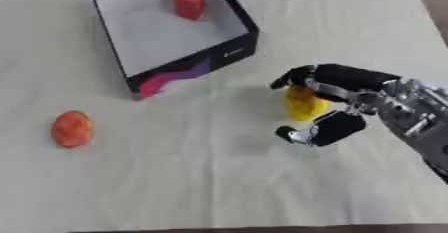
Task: Pick up objects on the table and place them in the box.
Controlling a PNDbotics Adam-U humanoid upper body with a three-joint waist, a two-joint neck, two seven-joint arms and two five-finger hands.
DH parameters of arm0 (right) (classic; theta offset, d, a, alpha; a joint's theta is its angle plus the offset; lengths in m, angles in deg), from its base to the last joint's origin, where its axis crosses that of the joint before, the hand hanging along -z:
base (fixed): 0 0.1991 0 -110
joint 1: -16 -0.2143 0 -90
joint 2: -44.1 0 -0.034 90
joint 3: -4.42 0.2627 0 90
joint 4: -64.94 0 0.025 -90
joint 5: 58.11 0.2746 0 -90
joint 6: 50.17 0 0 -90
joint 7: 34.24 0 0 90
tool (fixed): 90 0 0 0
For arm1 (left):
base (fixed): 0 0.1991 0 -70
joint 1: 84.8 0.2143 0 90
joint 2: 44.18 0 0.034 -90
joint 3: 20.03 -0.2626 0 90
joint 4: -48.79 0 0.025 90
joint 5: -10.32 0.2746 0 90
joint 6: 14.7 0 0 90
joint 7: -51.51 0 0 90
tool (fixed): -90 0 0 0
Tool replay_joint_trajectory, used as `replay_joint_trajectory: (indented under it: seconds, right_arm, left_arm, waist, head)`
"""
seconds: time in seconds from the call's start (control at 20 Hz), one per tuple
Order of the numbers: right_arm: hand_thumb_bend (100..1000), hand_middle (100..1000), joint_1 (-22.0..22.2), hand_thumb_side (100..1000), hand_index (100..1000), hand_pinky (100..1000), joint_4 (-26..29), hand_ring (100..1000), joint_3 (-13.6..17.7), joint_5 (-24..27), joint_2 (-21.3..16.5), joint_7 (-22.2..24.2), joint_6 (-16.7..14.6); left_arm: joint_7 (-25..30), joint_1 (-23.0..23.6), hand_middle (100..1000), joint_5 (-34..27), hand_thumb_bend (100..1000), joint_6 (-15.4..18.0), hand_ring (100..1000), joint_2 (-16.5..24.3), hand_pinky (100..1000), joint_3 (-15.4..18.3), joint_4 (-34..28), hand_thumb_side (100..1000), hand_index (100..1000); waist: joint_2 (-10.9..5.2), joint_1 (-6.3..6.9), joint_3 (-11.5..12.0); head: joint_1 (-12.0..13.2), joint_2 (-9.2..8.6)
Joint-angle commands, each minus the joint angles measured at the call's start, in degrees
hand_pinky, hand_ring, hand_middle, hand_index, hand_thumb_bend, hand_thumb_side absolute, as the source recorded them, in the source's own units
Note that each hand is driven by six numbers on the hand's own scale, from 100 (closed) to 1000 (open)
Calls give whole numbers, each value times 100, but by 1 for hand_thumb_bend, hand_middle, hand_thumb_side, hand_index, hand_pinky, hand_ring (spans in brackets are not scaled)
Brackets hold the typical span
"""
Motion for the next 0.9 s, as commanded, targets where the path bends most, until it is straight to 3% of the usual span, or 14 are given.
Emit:
replay_joint_trajectory:
  seconds: [0.05,0.4,0.45,0.55,0.7,0.9]
  right_arm:
    - [363,847,-50,521,924,939,-37,879,43,-88,-70,76,-85]
    - [368,847,-71,487,927,917,-94,855,18,-150,-39,163,-154]
    - [354,846,-72,392,930,897,-101,845,17,-152,-36,165,-158]
    - [335,839,-85,337,931,892,-176,839,8,-119,-6,157,-154]
    - [312,832,-121,303,925,885,-302,832,-12,-51,32,98,-149]
    - [216,785,-148,270,892,853,-444,804,-35,109,85,-67,-96]
  left_arm:
    - [2,-45,776,-16,205,13,760,86,803,79,-44,579,810]
    - [3,-52,772,-15,200,20,759,71,803,64,-53,579,807]
    - [2,-52,770,-14,194,20,760,70,804,64,-54,580,805]
    - [3,-43,768,-11,191,23,760,60,805,64,-58,582,803]
    - [17,-36,767,-3,189,22,760,48,806,57,-62,583,799]
    - [23,-34,764,-1,186,26,760,39,806,61,-57,584,793]
  waist:
    - [-5,16,8]
    - [-1,15,15]
    - [0,15,15]
    - [12,22,24]
    - [32,27,33]
    - [51,35,49]
  head:
    - [2,-63]
    - [4,-75]
    - [4,-76]
    - [-5,-86]
    - [-14,-92]
    - [-19,-88]
